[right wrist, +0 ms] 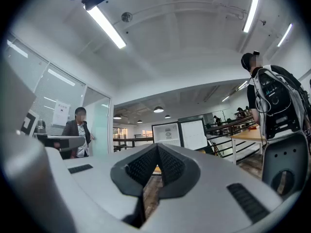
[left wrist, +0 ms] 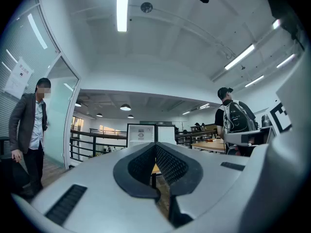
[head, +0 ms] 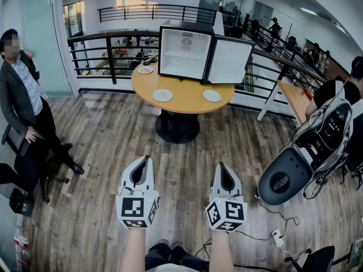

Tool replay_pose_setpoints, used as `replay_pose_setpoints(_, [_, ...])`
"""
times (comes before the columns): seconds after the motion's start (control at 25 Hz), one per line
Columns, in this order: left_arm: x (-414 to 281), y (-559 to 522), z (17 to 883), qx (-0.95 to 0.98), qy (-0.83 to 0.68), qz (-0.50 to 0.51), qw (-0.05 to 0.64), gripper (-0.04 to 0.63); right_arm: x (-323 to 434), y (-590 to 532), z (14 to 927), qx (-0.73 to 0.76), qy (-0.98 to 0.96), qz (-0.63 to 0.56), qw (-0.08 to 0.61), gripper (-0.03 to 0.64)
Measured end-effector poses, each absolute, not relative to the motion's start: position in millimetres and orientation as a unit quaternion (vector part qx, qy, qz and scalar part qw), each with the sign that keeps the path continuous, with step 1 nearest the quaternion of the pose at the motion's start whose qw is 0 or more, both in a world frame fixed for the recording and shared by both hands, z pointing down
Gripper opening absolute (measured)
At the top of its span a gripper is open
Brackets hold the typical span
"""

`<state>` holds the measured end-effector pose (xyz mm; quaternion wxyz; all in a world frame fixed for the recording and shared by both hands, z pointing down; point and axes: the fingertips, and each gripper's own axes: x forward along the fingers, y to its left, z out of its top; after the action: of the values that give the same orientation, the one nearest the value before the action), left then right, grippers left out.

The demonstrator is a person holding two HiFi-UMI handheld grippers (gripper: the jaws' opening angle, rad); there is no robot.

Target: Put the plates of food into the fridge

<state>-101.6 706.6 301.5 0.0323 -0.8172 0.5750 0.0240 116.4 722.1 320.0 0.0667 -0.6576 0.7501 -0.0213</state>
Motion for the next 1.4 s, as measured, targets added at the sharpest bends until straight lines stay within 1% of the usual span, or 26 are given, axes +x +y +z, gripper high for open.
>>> replay_pose_setpoints(0.24, [-101,709,300,-0.817,0.574,0.025,0.035,0.008,115,725,318,-0.654,0.752,-0.02,0.073,0.012])
replay_pose_setpoints(0.44, [-101,709,300,-0.819,0.572,0.044,0.012,0.008,115,726,316,-0.652,0.754,-0.018,0.074,0.012])
replay_pose_setpoints(0.72, [-95,712,298,-0.82,0.57,0.042,0.018,0.008,118,727,315,-0.65,0.755,-0.022,0.086,0.014])
replay_pose_setpoints(1.4, [-59,714,317,-0.81,0.586,0.032,0.007,0.008,158,719,335,-0.632,0.768,-0.052,0.092,0.014])
